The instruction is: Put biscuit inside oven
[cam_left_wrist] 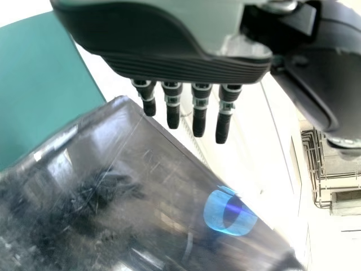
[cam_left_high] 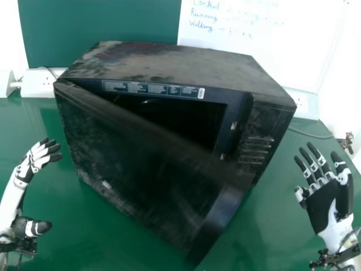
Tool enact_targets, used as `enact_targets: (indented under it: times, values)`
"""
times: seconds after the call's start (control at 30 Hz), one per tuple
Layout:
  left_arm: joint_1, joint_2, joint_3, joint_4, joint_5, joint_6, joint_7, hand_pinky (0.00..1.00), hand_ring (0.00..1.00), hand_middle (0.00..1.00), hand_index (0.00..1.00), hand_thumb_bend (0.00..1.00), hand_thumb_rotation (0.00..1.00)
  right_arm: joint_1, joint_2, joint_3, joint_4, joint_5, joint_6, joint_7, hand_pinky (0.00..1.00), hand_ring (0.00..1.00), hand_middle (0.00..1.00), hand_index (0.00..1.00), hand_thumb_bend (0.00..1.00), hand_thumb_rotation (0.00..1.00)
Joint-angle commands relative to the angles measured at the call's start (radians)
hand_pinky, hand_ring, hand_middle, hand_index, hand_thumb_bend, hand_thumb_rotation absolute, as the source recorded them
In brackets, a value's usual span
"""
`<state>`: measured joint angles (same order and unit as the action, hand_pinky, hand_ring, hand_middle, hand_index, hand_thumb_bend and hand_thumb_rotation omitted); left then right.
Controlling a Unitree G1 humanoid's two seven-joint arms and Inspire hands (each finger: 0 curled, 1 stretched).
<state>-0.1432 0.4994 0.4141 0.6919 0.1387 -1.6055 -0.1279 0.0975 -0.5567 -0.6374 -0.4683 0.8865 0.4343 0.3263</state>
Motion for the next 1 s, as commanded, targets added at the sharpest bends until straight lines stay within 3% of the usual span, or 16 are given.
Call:
enact_targets:
  times: [0.0,0.1,0.23,0.37,0.6,0.97]
  values:
    - [0.015,-0.025,-0.011,0.042,0.008,-0.009,0.005,1.0,0.96,0.97,0.96,0.87,1.0,-0.006,0.006,-0.001,0.0,-0.007,-0.013,0.005,0.0,1.0,1.0,1.0,0.69,0.91]
    - [0.027,-0.036,0.072,0.007,0.076,0.003,-0.012,0.99,0.95,0.96,0.95,0.87,1.0,-0.011,0.008,-0.002,0.005,-0.008,-0.011,0.003,0.0,1.0,1.0,1.0,0.65,0.9]
    - [0.006,-0.022,0.117,0.003,0.154,-0.009,-0.019,0.99,0.95,0.96,0.94,0.87,1.0,-0.016,0.008,-0.002,0.008,-0.007,-0.007,0.001,0.0,1.0,1.0,1.0,0.75,0.99]
    - [0.002,-0.019,0.21,-0.041,0.29,-0.009,-0.039,0.97,0.94,0.95,0.93,0.88,1.0,-0.018,0.007,-0.004,0.006,-0.006,0.0,-0.011,0.0,1.0,1.0,1.0,0.87,1.0]
    - [0.039,0.008,0.254,-0.158,0.414,0.046,-0.021,0.99,0.95,0.96,0.94,0.88,1.0,-0.027,0.001,-0.002,0.025,-0.01,0.0,0.002,0.0,1.0,1.0,1.0,0.94,1.0]
    - [0.102,0.029,0.206,-0.246,0.458,0.143,0.066,1.0,0.95,0.95,0.94,0.89,1.0,-0.029,-0.001,-0.005,0.034,-0.028,-0.002,0.005,0.0,1.0,1.0,1.0,0.94,1.0]
